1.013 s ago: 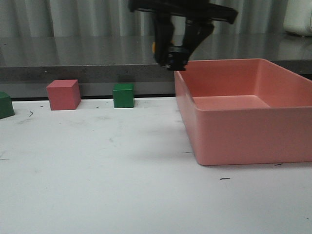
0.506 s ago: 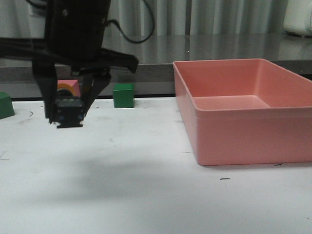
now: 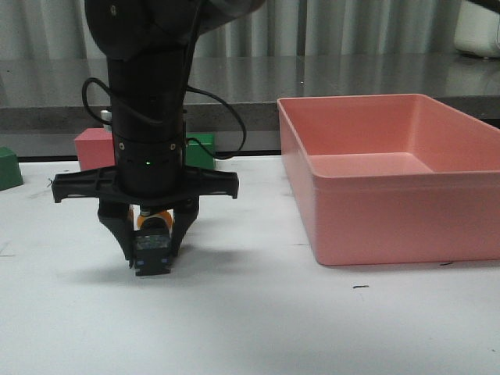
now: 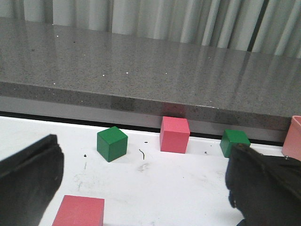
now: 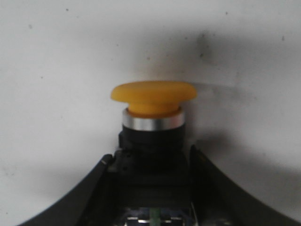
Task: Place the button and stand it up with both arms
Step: 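Lower the button onto the table and open the right gripper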
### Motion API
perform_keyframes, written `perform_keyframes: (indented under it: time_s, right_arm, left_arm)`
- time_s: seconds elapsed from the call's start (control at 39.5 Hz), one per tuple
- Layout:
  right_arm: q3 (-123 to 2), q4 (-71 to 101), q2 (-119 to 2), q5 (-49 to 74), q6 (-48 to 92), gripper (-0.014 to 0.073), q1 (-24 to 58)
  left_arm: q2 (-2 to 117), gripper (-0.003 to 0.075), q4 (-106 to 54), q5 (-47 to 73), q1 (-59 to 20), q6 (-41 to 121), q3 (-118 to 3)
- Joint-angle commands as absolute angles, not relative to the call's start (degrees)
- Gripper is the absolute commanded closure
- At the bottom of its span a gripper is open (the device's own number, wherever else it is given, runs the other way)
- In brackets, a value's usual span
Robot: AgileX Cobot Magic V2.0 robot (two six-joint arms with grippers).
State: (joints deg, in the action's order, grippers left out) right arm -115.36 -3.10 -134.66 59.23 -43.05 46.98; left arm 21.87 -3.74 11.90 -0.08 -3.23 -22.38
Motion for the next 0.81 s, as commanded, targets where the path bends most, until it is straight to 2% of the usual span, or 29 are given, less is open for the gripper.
perform_keyframes:
  time_s: [0.0, 0.2, 0.53, 0.66, 0.73, 0.78]
  right_arm:
    - [-117.5, -4.4, -131.5, 57.4, -43.7, 0.0295, 46.9]
    - [-117.5, -4.9, -131.7, 56.6, -43.7, 0.0273, 46.9]
    - [-119.1, -5.2, -131.4, 57.3, -43.8, 0.0027, 46.9]
    - [-123.3, -7.2, -130.2, 59.7, -43.7, 0.0035, 46.9]
    - [-126.1, -8.8, -129.7, 61.7, -43.6, 0.0109, 46.9]
    - [-128.2, -9.0, -129.6, 63.6, -43.1, 0.0206, 46.9]
  left_arm:
    - [22.6, 0.005, -4.3, 7.5, -0.5, -3.4, -24.6]
    - [22.6, 0.005, -4.3, 7.5, -0.5, -3.4, -24.6]
    - [22.6, 0.0051, -4.3, 7.5, -0.5, -3.4, -24.6]
    - [22.6, 0.0051, -4.3, 7.5, -0.5, -3.4, -24.6]
    - [22.6, 0.005, -4.3, 7.5, -0.5, -3.4, -24.6]
    - [22.6, 0.0051, -4.3, 7.5, -0.5, -3.4, -24.6]
